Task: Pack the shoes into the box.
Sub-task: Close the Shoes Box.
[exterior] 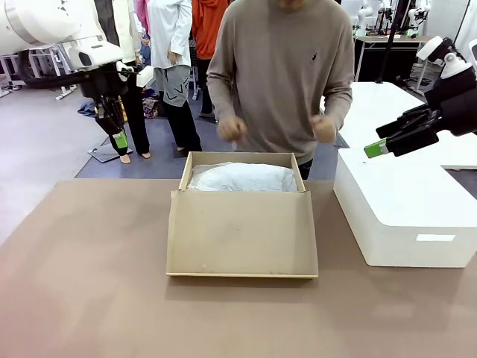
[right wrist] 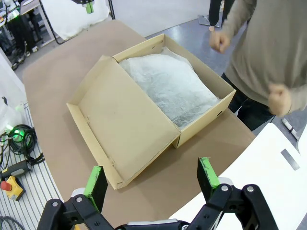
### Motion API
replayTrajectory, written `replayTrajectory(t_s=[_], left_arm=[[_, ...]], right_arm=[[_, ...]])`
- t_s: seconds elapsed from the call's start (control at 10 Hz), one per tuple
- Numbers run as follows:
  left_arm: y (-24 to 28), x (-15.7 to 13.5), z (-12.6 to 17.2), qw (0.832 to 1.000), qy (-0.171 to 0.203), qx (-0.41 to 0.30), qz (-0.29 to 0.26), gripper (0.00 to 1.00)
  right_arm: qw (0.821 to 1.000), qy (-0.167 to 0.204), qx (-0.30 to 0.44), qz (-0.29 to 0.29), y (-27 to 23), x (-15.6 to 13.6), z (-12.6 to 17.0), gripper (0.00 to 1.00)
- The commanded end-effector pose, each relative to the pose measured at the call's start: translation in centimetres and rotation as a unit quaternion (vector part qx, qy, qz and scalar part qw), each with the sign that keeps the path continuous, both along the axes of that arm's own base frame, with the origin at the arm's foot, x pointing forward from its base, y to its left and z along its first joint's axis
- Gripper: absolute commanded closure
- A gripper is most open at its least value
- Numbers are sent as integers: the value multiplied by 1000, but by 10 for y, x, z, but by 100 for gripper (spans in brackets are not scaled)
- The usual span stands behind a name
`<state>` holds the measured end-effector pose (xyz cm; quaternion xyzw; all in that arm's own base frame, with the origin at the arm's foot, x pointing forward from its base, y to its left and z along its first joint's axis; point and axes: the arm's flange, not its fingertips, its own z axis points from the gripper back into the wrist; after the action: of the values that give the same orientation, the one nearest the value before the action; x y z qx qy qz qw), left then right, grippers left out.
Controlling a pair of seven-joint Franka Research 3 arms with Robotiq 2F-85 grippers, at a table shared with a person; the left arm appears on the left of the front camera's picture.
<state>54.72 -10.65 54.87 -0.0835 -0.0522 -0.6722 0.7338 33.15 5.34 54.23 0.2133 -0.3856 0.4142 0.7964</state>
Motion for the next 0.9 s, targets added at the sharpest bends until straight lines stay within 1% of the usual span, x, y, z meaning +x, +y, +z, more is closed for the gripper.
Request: replayTrajectory(t_s=[0.0,0.1,0.2,0.6,0.8], left_arm=[[1,0,0,1000,-3,2,0,100],[0,0,0,1000,0,0,0,100],[1,1,-5,1000,7,-9,15,100],[4,2,-30,995,52,-70,53,100],[4,0,-46,993,65,-73,62,100]], right_arm=[[1000,-6,6,9,0,2,0,0],[1000,-6,6,9,0,2,0,0],[1000,-6,6,9,0,2,0,0],[1000,-6,6,9,0,2,0,0],[1000,-6,6,9,0,2,0,0]])
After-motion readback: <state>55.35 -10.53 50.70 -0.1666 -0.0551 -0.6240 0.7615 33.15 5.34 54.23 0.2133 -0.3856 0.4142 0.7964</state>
